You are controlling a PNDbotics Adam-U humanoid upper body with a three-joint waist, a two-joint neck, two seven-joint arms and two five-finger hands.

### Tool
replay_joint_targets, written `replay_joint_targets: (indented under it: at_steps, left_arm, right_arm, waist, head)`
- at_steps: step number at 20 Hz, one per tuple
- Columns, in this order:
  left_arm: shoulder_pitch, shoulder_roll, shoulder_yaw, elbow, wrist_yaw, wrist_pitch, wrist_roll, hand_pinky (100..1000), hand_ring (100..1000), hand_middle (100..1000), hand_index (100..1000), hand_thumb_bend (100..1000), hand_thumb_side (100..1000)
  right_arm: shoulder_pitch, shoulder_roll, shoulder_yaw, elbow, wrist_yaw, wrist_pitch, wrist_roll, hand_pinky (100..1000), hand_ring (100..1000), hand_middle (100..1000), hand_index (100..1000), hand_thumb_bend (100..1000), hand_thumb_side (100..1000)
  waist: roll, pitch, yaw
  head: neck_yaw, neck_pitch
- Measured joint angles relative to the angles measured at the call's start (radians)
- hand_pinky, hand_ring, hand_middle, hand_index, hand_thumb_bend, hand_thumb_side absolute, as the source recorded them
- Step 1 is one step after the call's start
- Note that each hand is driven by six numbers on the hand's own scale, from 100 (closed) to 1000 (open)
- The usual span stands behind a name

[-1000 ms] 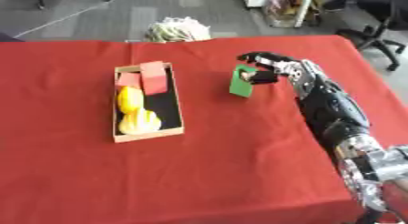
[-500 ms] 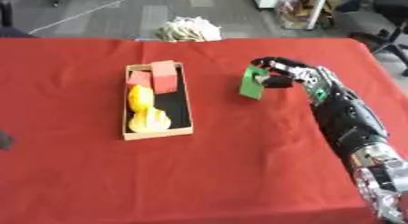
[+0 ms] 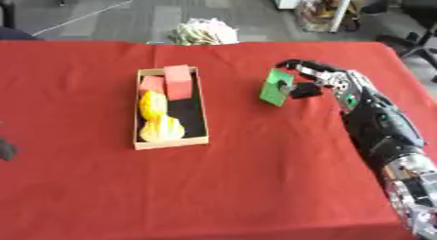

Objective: Pick up objects on the table and place them in the box.

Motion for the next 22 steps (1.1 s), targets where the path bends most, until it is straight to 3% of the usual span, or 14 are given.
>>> replay_joint_targets:
  at_steps: [4, 8, 9, 16, 22]
  left_arm:
    - [0.0, 0.0, 0.0, 0.0, -0.001, 0.0, 0.0, 718, 581, 566, 822, 100, 864]
    - [0.0, 0.0, 0.0, 0.0, -0.001, -0.001, -0.001, 718, 582, 567, 822, 100, 867]
    - [0.0, 0.0, 0.0, 0.0, -0.001, -0.001, -0.001, 718, 582, 567, 822, 100, 868]
    - [0.0, 0.0, 0.0, 0.0, -0.001, -0.002, -0.004, 719, 584, 568, 823, 100, 867]
    - [0.0, 0.0, 0.0, 0.0, -0.001, -0.002, -0.007, 719, 585, 568, 823, 100, 866]
  right_arm:
    - [0.0, 0.0, 0.0, 0.001, 0.062, -0.003, -0.026, 1000, 1000, 1000, 1000, 100, 600]
    - [0.003, 0.001, 0.0, 0.016, 0.081, -0.02, -0.027, 980, 1000, 1000, 1000, 100, 846]
    - [0.005, 0.001, 0.0, 0.023, 0.075, -0.027, -0.022, 968, 1000, 987, 1000, 100, 978]
    - [0.01, 0.002, 0.0, 0.075, -0.118, -0.091, 0.105, 933, 970, 955, 1000, 100, 1000]
    - [0.014, 0.001, 0.007, 0.079, -0.252, -0.09, 0.213, 908, 940, 941, 1000, 100, 1000]
  waist:
    - [0.0, 0.0, -0.002]
    - [0.0, 0.0, -0.003]
    - [0.0, 0.0, -0.003]
    - [0.0, 0.0, -0.005]
    - [0.0, 0.0, -0.006]
  head:
    - [0.0, 0.0]
    - [0.0, 0.0]
    - [0.0, 0.0]
    - [0.001, 0.0]
    - [0.001, 0.0]
